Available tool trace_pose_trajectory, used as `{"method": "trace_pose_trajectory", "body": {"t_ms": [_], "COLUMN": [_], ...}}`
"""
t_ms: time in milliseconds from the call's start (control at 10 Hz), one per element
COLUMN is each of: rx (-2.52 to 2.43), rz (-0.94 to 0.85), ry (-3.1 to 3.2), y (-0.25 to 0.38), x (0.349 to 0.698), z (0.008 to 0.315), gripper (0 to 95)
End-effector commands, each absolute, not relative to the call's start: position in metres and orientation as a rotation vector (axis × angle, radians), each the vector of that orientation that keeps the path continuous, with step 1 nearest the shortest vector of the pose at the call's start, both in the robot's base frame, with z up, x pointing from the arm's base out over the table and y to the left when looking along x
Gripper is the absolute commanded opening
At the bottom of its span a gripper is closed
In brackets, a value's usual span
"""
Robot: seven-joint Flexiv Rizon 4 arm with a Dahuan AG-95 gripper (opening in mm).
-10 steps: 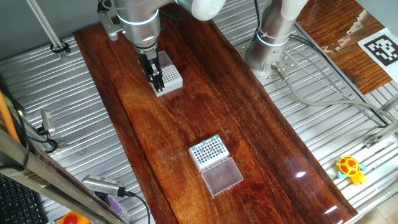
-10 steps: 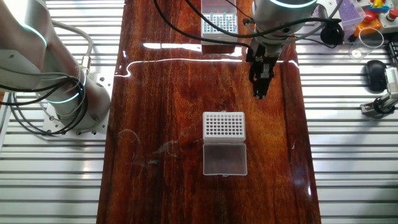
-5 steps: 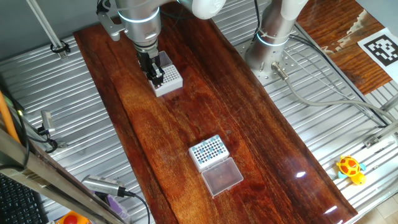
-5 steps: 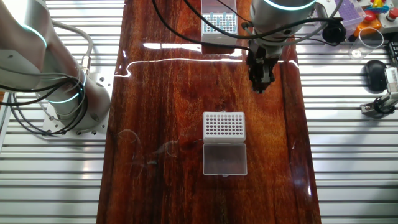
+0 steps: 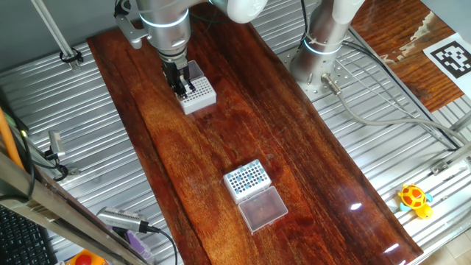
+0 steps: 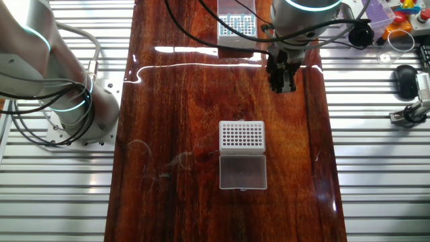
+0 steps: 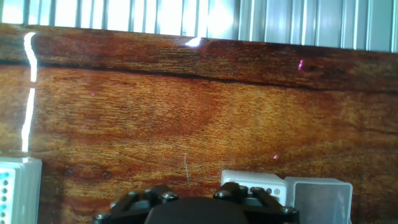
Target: Transfer all medium pipette tips from one holder to another
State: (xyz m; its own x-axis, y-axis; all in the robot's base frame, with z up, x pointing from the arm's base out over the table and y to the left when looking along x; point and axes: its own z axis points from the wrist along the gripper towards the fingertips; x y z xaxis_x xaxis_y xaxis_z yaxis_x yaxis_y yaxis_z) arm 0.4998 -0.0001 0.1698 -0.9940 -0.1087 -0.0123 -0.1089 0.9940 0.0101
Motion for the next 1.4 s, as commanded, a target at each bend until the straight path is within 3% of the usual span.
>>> {"method": "trace_pose_trajectory", "body": {"t_ms": [100, 1400], "rx": [-0.167, -0.160], "rz": [0.018, 0.020], "ry": [3.126, 3.133], "y": [0.0000, 0.0000], "x": [0.5000, 0.4984], "z": [0.1700, 0.1706], "gripper": [0.0, 0.0]}}
